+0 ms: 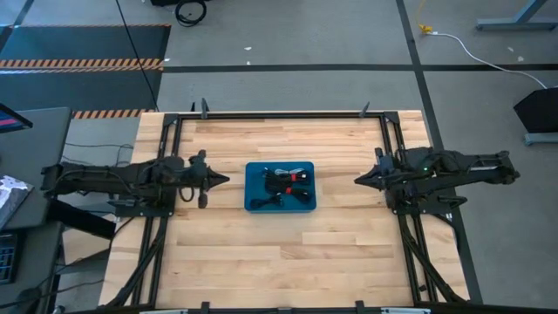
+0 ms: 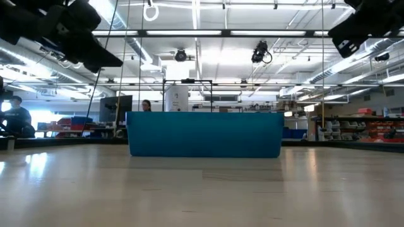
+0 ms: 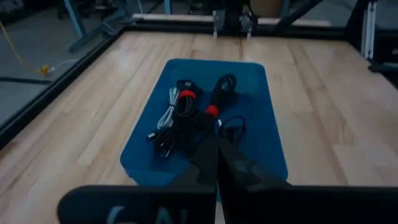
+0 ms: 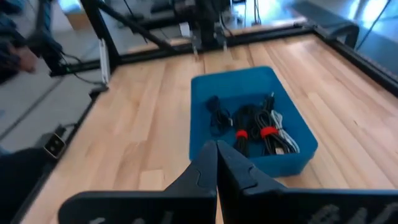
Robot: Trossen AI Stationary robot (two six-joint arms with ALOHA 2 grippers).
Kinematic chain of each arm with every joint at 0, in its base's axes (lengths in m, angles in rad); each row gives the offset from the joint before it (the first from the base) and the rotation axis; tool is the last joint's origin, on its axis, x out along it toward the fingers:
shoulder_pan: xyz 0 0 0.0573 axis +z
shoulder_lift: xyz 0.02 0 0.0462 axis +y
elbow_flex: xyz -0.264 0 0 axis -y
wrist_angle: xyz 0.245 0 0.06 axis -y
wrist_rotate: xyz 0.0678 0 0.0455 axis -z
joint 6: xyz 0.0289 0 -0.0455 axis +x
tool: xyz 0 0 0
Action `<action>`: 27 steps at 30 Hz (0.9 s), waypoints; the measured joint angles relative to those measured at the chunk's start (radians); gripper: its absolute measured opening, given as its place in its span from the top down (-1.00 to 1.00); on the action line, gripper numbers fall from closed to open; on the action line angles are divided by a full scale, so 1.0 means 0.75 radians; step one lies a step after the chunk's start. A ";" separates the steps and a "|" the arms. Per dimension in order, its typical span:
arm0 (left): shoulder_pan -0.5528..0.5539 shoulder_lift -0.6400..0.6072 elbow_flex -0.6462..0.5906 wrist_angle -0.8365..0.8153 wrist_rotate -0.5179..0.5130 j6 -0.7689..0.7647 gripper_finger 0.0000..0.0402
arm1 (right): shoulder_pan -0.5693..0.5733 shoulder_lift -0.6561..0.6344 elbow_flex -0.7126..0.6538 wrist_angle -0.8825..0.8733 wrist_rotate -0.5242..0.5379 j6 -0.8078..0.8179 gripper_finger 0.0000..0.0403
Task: Pick and place USB-C Cables
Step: Return to Home Position
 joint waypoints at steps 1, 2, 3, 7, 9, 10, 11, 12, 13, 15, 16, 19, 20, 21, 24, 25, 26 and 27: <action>0.000 -0.026 -0.019 0.007 0.000 -0.006 0.98 | 0.001 -0.035 -0.013 0.003 -0.007 0.005 1.00; 0.000 -0.057 -0.037 0.016 0.000 -0.015 0.98 | 0.000 -0.072 -0.025 0.003 -0.013 0.008 1.00; 0.000 -0.089 -0.057 0.013 0.000 -0.027 0.98 | 0.001 -0.108 -0.035 0.012 -0.023 0.009 1.00; -0.006 -0.218 -0.120 0.009 0.000 -0.035 0.98 | 0.001 -0.247 -0.038 0.036 -0.045 0.006 1.00; -0.007 -0.283 -0.141 0.011 0.005 -0.044 0.98 | 0.001 -0.314 -0.039 0.033 -0.045 0.004 1.00; -0.007 -0.312 -0.149 0.011 0.008 -0.047 0.98 | 0.001 -0.345 -0.039 0.034 -0.045 0.002 1.00; -0.009 -0.341 -0.156 0.013 0.014 -0.048 0.98 | 0.001 -0.372 -0.039 0.041 -0.045 -0.001 1.00; -0.012 -0.370 -0.161 0.012 0.015 -0.050 0.98 | 0.001 -0.400 -0.039 0.042 -0.045 -0.002 1.00; -0.015 -0.394 -0.165 0.012 0.015 -0.050 0.98 | 0.001 -0.424 -0.046 0.058 -0.045 -0.007 1.00; -0.025 -0.443 -0.174 0.014 0.015 -0.051 0.98 | 0.001 -0.447 -0.075 0.121 -0.046 -0.034 1.00; -0.029 -0.467 -0.180 0.013 0.015 -0.043 0.98 | 0.001 -0.443 -0.092 0.155 -0.048 -0.046 1.00; -0.045 -0.530 -0.199 0.017 0.015 -0.039 0.98 | 0.003 -0.435 -0.182 0.311 -0.066 -0.090 1.00; -0.050 -0.554 -0.209 0.010 0.015 -0.038 0.98 | 0.003 -0.441 -0.217 0.350 -0.071 -0.100 1.00; -0.054 -0.571 -0.218 0.015 0.015 -0.038 0.98 | 0.003 -0.444 -0.253 0.388 -0.076 -0.109 1.00; -0.064 -0.623 -0.250 0.010 0.015 -0.051 0.98 | 0.002 -0.444 -0.354 0.516 -0.076 -0.120 1.00; -0.064 -0.634 -0.259 0.015 0.015 -0.057 0.98 | 0.002 -0.444 -0.390 0.554 -0.077 -0.122 1.00; -0.064 -0.648 -0.270 0.014 0.014 -0.061 0.98 | 0.002 -0.444 -0.426 0.600 -0.079 -0.124 1.00; -0.064 -0.660 -0.279 0.013 0.014 -0.062 0.98 | 0.002 -0.444 -0.463 0.657 -0.081 -0.129 1.00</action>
